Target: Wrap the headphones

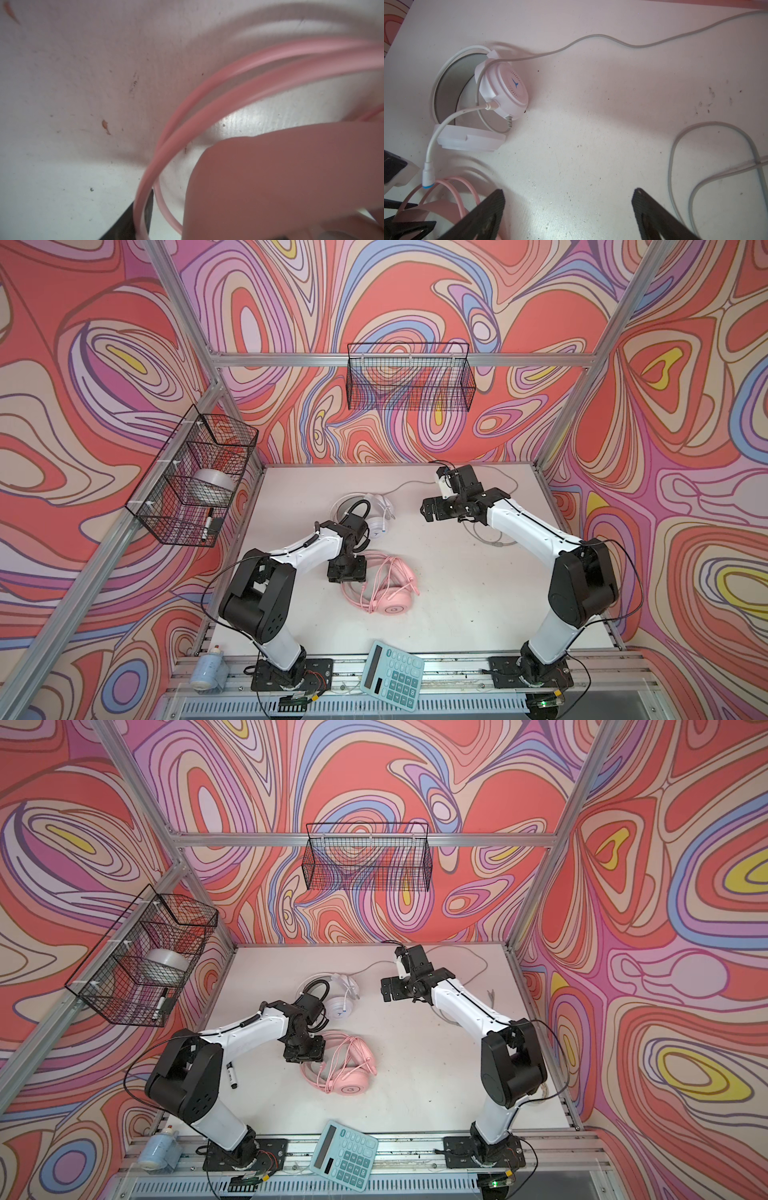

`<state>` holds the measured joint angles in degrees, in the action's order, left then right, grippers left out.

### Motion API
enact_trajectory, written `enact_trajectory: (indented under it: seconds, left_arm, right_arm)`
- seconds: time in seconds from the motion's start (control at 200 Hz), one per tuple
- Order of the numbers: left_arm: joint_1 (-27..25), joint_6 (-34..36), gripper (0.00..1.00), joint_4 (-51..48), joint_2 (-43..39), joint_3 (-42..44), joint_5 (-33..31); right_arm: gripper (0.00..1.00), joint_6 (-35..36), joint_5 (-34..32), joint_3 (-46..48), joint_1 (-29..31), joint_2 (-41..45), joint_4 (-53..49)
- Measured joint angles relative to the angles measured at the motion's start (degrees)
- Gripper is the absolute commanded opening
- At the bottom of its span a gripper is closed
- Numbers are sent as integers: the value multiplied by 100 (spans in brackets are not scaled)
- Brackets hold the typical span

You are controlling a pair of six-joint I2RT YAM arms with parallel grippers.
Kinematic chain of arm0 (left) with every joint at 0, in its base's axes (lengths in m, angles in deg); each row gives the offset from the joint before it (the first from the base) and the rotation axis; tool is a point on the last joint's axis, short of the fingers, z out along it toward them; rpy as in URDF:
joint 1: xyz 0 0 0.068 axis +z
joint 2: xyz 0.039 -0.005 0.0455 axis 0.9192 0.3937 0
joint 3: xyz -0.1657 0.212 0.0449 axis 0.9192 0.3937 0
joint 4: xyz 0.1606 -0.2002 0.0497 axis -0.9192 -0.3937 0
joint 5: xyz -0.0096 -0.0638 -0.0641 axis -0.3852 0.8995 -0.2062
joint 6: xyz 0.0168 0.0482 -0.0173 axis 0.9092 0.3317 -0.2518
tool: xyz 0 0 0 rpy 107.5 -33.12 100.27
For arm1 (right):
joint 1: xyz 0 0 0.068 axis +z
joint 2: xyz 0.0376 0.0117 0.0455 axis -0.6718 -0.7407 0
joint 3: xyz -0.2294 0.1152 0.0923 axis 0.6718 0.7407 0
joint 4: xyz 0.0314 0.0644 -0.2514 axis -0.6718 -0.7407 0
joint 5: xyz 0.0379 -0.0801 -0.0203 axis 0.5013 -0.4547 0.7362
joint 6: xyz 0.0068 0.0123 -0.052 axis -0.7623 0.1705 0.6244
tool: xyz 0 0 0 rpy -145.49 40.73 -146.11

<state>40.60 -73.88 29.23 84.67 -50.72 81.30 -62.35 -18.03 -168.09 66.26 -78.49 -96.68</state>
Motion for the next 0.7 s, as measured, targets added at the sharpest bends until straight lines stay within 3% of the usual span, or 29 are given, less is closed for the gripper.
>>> enact_trajectory:
  seconds: [0.436,0.701]
  left_arm:
    - [0,-345,100,-94,0,-7,-55]
    - [-11,-562,100,-221,-50,-94,-380]
  right_arm:
    - [98,9,-42,83,-2,149,-55]
    - [98,85,234,133,-2,153,-210]
